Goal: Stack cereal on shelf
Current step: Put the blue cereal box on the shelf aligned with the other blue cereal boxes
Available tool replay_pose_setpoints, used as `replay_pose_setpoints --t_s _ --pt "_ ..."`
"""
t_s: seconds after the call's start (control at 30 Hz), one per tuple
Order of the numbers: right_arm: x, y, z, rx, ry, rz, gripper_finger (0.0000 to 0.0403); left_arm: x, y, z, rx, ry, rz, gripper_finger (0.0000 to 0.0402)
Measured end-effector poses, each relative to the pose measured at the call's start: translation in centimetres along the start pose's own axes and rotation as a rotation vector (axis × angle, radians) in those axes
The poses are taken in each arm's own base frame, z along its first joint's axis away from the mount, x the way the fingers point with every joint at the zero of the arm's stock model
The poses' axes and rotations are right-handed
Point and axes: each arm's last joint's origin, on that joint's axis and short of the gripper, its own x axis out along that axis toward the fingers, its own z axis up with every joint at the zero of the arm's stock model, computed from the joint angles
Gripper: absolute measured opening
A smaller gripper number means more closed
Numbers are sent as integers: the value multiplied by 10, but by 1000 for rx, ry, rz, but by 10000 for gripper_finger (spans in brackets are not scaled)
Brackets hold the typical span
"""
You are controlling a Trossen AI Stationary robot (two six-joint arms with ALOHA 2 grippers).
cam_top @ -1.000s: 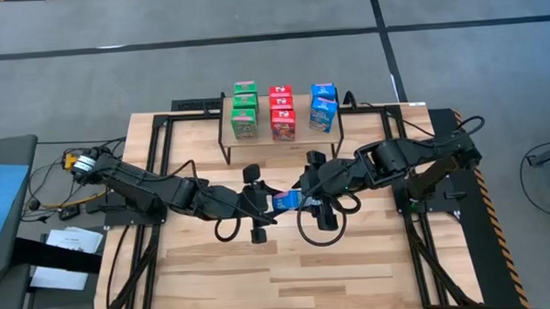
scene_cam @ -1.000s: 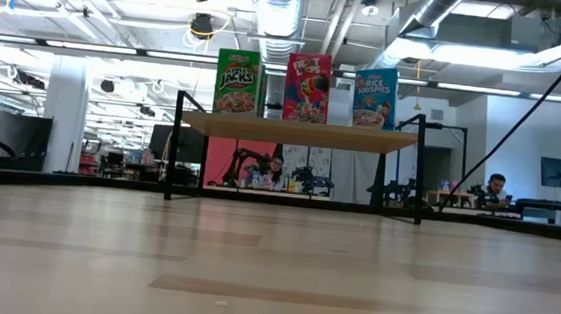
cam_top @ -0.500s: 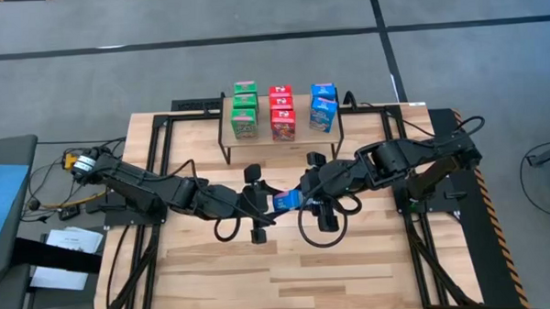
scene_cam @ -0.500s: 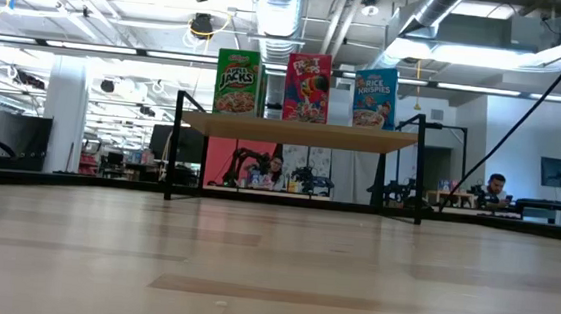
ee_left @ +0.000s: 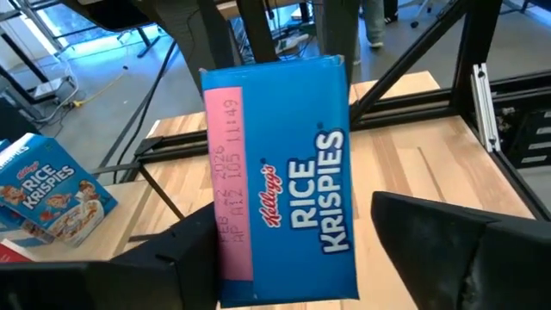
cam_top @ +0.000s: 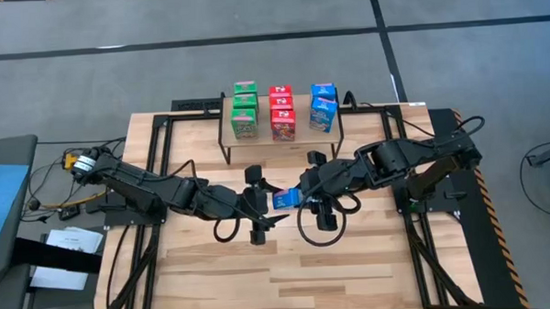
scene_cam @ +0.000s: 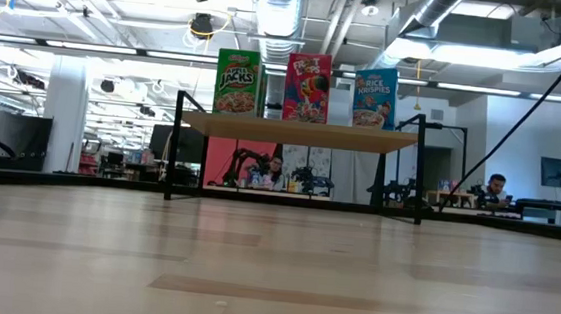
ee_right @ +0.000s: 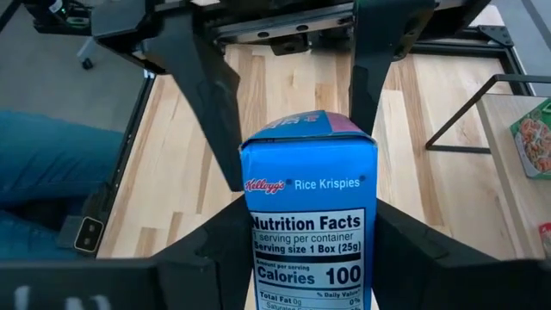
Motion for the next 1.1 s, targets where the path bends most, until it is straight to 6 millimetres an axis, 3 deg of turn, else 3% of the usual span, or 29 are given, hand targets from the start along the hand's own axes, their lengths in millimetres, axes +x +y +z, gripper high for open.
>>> replay_pose_setpoints --t_s 0.37,0.63,0.87,1.1 --pt "0 0 -1 0 10 -3 205 -3 1 2 43 -6 9 317" --pt "-14 -4 -6 -10 47 -11 205 -34 12 17 11 -48 37 318" --pt "-48 -12 -10 -66 11 -21 205 -52 16 16 -11 -5 16 318" --pt "-104 -27 -15 -65 -129 -146 205 -57 19 11 -54 50 21 318"
